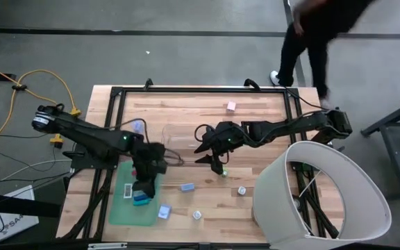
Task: Pick & Place Office items
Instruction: Put the pink charger adapter into transparent bin
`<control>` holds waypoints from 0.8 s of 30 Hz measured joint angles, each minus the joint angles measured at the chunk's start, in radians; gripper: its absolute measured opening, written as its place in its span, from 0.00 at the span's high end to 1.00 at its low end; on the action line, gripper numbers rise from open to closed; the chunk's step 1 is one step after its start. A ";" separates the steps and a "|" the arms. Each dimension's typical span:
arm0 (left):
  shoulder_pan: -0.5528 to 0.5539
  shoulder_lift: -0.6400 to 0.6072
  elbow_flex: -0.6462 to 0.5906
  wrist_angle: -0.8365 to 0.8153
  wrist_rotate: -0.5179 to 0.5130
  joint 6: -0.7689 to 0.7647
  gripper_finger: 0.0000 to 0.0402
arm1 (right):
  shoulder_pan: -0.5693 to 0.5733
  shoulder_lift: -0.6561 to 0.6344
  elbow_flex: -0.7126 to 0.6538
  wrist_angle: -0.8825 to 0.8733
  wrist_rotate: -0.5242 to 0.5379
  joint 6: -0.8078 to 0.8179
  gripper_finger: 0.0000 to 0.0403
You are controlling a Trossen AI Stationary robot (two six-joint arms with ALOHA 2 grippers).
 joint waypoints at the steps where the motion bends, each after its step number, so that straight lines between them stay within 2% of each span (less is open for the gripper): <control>1: 0.018 -0.017 0.000 0.000 -0.014 0.001 0.75 | -0.008 0.000 0.000 0.000 -0.001 0.003 0.56; 10: 0.216 -0.130 0.000 0.000 -0.123 0.069 0.75 | -0.086 0.000 0.000 0.000 0.001 0.005 0.56; 17: 0.348 -0.196 0.000 0.000 -0.127 0.160 0.75 | -0.133 0.000 0.000 0.000 -0.003 0.004 0.56; 24: 0.423 -0.221 0.000 0.012 -0.126 0.189 0.75 | -0.166 0.000 0.000 0.000 -0.003 -0.016 0.56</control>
